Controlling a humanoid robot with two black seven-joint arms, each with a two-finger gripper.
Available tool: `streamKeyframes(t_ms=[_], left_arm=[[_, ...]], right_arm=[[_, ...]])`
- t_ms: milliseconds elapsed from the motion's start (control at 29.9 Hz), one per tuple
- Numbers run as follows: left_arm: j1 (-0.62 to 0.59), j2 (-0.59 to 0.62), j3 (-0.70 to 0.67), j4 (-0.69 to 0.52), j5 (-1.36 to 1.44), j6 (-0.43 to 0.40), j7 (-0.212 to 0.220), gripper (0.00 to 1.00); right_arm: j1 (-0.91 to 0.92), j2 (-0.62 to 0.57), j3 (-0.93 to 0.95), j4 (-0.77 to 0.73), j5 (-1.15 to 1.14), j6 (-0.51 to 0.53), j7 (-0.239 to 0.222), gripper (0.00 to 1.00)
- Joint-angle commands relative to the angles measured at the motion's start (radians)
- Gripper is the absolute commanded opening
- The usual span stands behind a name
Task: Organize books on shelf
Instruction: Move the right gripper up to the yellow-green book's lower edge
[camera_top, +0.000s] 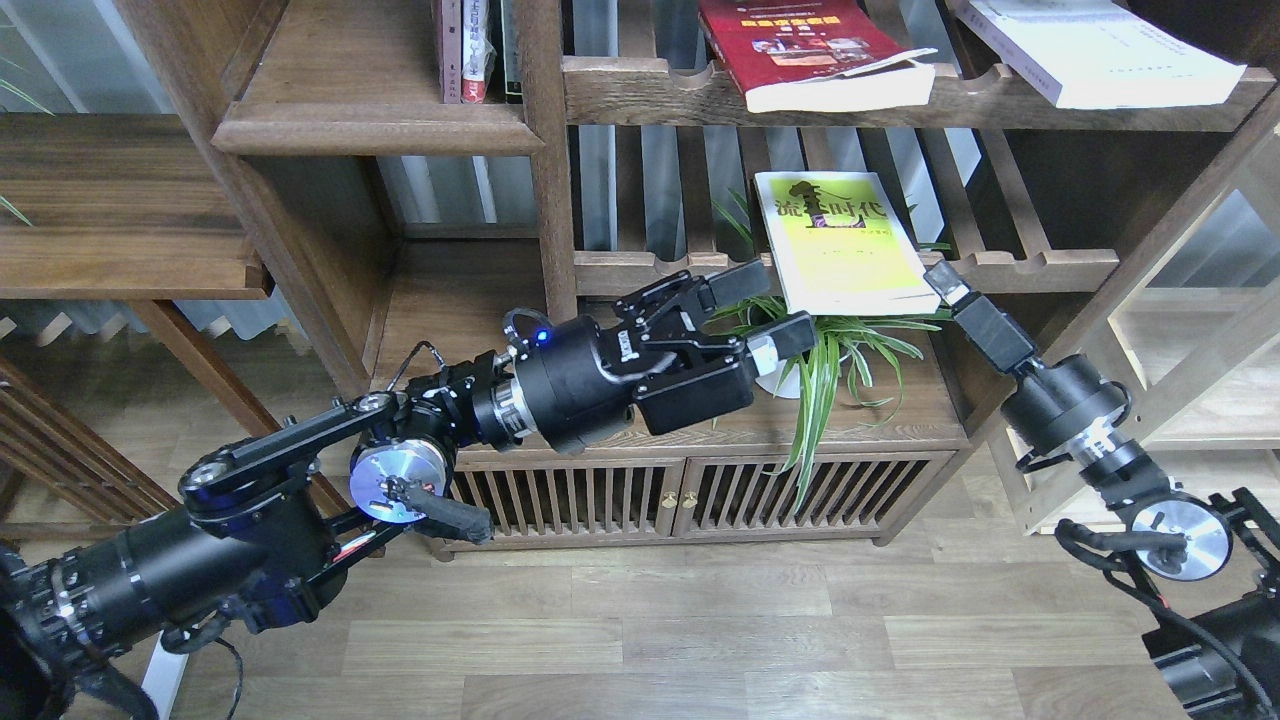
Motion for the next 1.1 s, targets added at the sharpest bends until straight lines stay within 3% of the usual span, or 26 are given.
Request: streamKeyframes(t_ms=[0,368,702,1070], left_arm=[[0.006,0.005,-0.021,-0.001,0.000,-0.001,-0.006,0.99],[0.072,-0.006,-0.064,-0.072,0.000,-0.001,-0.004,0.99],[0.105,-0.025,-0.057,-0.106,0.014,-0.001,0.005,0.99],[0.121,-0.028,-0.062,-0.110,0.069,-0.001,0.003,0.99]], right_arm=[[-0.008,0.034,0.000,-0.001,0.020,0.000,-0.002,1.00],[-0.013,0.113,-0.026,-0.010,0.294,0.000,-0.003,1.00],[-0.033,0.123,-0.169,-0.056,0.367,-0.012,-0.003,1.00],[-0.025,0.254,-0.189,-0.096,0.523,-0.062,-0.003,0.98]])
